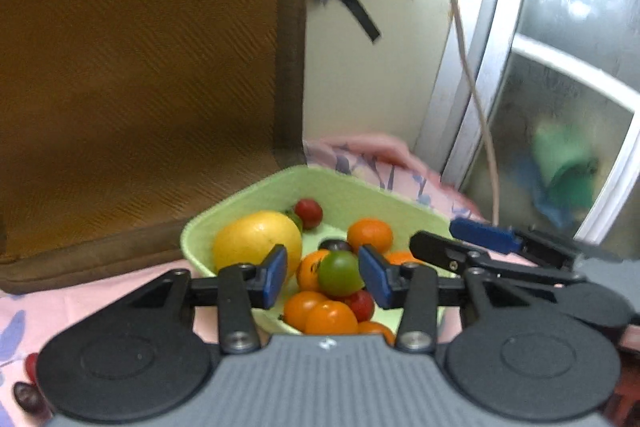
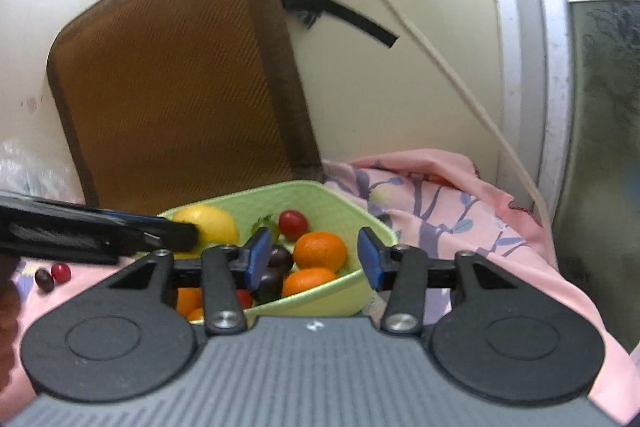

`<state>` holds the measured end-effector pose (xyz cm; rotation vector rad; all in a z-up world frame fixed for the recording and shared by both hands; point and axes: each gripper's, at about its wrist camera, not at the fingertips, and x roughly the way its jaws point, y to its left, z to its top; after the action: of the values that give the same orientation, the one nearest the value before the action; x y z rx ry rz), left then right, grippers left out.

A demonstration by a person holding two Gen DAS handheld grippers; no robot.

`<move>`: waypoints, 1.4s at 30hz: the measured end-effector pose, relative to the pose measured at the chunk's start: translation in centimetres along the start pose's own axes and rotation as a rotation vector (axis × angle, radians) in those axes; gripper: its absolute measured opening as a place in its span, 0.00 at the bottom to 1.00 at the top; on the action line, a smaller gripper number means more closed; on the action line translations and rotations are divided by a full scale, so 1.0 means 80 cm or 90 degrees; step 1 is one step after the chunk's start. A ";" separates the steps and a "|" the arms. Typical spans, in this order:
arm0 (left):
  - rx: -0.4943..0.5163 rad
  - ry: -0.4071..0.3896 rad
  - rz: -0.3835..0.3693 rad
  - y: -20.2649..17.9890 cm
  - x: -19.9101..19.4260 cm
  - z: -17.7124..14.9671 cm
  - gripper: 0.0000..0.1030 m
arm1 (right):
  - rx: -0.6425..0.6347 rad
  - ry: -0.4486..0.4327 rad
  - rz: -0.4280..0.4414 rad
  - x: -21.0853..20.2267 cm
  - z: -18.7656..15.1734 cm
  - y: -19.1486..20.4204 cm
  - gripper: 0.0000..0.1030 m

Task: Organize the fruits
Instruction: 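Carry the tangerine and green tomato into the green bowl and open both tools, then grasp a red tomato with the right tool while the left tool grasps a dark plum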

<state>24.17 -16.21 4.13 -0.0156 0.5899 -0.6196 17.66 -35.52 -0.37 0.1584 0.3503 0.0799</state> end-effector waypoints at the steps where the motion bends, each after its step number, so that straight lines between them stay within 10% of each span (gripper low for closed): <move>1: -0.007 -0.014 0.000 0.005 -0.013 0.001 0.40 | 0.007 -0.008 -0.004 -0.004 0.000 -0.002 0.49; 8: -0.063 -0.086 0.105 0.093 -0.135 -0.025 0.40 | 0.058 -0.091 0.049 -0.047 0.012 0.008 0.49; 13: -0.054 -0.029 0.229 0.139 -0.149 -0.071 0.40 | 0.034 -0.043 0.163 -0.046 0.018 0.072 0.49; 25: -0.020 0.037 0.240 0.146 -0.096 -0.096 0.25 | -0.007 0.140 0.288 0.045 0.012 0.216 0.46; 34: -0.098 0.015 0.185 0.133 -0.180 -0.145 0.25 | -0.099 0.218 0.278 0.103 -0.012 0.282 0.46; 37: -0.102 -0.005 0.187 0.132 -0.188 -0.149 0.25 | -0.124 0.242 0.262 0.111 -0.016 0.289 0.25; 42: -0.111 -0.012 0.186 0.132 -0.191 -0.148 0.25 | -0.120 0.205 0.252 0.069 -0.008 0.262 0.25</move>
<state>13.67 2.77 0.15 -0.0974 0.6137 -0.2827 21.53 -14.19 0.68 0.0258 0.6262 0.5315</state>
